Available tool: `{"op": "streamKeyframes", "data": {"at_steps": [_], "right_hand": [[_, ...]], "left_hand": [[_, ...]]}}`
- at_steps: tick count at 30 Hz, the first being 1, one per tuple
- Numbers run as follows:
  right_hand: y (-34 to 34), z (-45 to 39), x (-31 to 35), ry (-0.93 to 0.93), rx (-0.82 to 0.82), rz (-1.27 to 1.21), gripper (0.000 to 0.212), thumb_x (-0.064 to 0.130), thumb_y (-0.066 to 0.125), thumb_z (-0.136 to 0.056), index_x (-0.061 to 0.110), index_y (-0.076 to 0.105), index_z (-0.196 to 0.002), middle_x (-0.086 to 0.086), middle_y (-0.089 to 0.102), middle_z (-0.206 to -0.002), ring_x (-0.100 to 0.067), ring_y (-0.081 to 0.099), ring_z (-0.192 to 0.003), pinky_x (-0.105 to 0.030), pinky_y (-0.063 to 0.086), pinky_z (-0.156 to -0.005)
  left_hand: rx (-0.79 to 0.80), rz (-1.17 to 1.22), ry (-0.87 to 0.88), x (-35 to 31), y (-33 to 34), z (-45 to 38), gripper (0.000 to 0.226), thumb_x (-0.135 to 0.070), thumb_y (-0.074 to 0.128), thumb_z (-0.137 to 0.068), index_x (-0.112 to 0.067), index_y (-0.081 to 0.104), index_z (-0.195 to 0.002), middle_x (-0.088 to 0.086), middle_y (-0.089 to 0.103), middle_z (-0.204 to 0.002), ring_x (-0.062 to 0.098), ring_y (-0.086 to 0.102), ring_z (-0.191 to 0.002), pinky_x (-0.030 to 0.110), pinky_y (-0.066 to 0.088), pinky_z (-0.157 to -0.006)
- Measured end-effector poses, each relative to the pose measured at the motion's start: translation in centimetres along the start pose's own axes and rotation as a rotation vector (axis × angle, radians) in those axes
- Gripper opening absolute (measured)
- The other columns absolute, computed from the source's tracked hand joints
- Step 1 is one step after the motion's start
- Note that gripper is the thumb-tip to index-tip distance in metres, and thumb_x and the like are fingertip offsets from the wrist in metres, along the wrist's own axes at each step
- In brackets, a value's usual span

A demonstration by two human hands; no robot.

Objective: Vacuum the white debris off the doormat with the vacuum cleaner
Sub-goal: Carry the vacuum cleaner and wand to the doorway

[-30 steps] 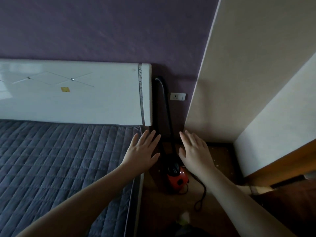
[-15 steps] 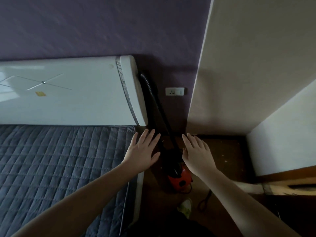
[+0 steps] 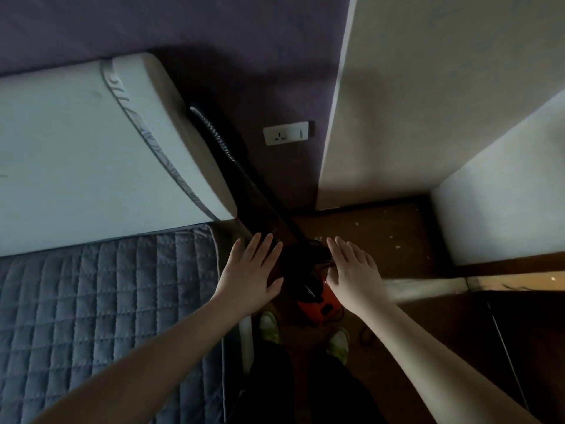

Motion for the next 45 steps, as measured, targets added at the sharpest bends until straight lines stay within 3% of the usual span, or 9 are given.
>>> {"op": "streamKeyframes", "data": {"at_steps": [2,7,17,23,29,37,39,42,45], "right_hand": [[2.3,-1.4,-0.2,0.022,0.002,-0.014,0.064,0.035,0.049,-0.097,0.016,0.028,-0.155,-0.009,0.035,-0.157,-0.029,0.037,-0.143,-0.045,0.035,-0.115],[8.3,-4.7,-1.3,0.132,0.091,-0.065,0.068,0.039,0.038,-0.101,0.023,0.006,-0.159,-0.002,0.014,-0.165,-0.023,0.017,-0.151,-0.039,0.018,-0.121],[21.3,-9.2,-5.1,0.202,0.282,-0.067,0.068,0.037,0.038,-0.102,0.019,0.004,-0.159,-0.004,0.012,-0.165,-0.021,0.016,-0.151,-0.038,0.018,-0.122],[28.1,-11.4,-8.2,0.184,0.335,-0.042,0.067,0.035,0.036,-0.102,0.016,0.004,-0.158,-0.004,0.013,-0.165,-0.021,0.014,-0.151,-0.038,0.018,-0.122],[33.2,-14.4,-11.8,0.178,0.361,-0.038,0.065,0.034,0.037,-0.103,0.017,0.007,-0.158,-0.004,0.015,-0.164,-0.021,0.017,-0.150,-0.036,0.019,-0.122],[41.4,-18.6,-18.0,0.298,0.426,-0.148,0.057,0.018,0.037,-0.104,0.023,0.017,-0.157,-0.003,0.020,-0.163,-0.025,0.024,-0.148,-0.039,0.026,-0.117],[43.8,-19.2,-19.6,0.357,0.458,-0.170,0.061,0.012,0.043,-0.102,0.025,0.020,-0.157,-0.003,0.024,-0.162,-0.027,0.033,-0.144,-0.039,0.034,-0.112],[47.1,-19.8,-21.6,0.421,0.473,-0.284,0.062,0.017,0.051,-0.098,0.020,0.028,-0.155,-0.007,0.035,-0.157,-0.028,0.044,-0.136,-0.037,0.042,-0.106],[49.8,-20.6,-23.8,0.461,0.458,-0.337,0.064,0.016,0.054,-0.095,0.016,0.030,-0.154,-0.014,0.043,-0.150,-0.033,0.053,-0.125,-0.040,0.048,-0.096]], "left_hand": [[-0.001,0.025,0.042,0.3,1.7,-2.3,0.077,-0.063,0.013,-0.092,-0.021,0.014,-0.157,0.007,0.013,-0.164,0.027,0.009,-0.152,0.052,0.010,-0.119],[0.046,-0.033,0.213,-0.2,5.1,-8.9,0.077,-0.062,0.021,-0.096,-0.023,-0.004,-0.157,0.005,-0.005,-0.165,0.025,-0.007,-0.152,0.050,0.004,-0.122],[-0.004,-0.092,0.309,2.3,13.6,-17.7,0.074,-0.056,0.026,-0.097,-0.014,0.014,-0.157,0.011,0.016,-0.163,0.024,0.012,-0.151,0.042,0.013,-0.121],[-0.004,-0.039,0.282,-0.4,19.2,-20.9,0.066,-0.042,0.029,-0.103,-0.010,0.006,-0.157,0.011,0.010,-0.164,0.023,0.008,-0.152,0.035,0.009,-0.122],[0.124,-0.036,0.297,-2.8,27.2,-23.4,0.060,-0.036,0.036,-0.101,-0.011,0.020,-0.154,0.008,0.039,-0.148,0.024,0.037,-0.136,0.037,0.032,-0.112],[0.154,-0.006,0.314,-4.1,35.6,-26.4,0.061,-0.030,0.039,-0.101,-0.012,0.016,-0.155,0.008,0.036,-0.150,0.024,0.035,-0.137,0.035,0.029,-0.113],[0.119,0.019,0.329,-4.5,36.7,-27.2,0.063,-0.023,0.048,-0.097,-0.009,0.024,-0.154,0.012,0.042,-0.147,0.027,0.039,-0.136,0.037,0.031,-0.112],[-0.033,0.068,0.379,-5.1,36.6,-28.6,0.064,-0.008,0.073,-0.074,-0.001,0.055,-0.135,0.019,0.061,-0.127,0.035,0.058,-0.119,0.043,0.048,-0.099],[-0.197,0.056,0.445,-5.8,35.9,-30.2,0.057,-0.007,0.067,-0.067,0.000,0.065,-0.123,0.020,0.066,-0.119,0.036,0.064,-0.111,0.044,0.052,-0.092]]}}
Point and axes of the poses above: each hand's wrist, its own z-axis away from the middle knuckle, its own y-axis out of the palm, x = y × z, the point moved 7 cm from there along -z, towards the middle knuckle
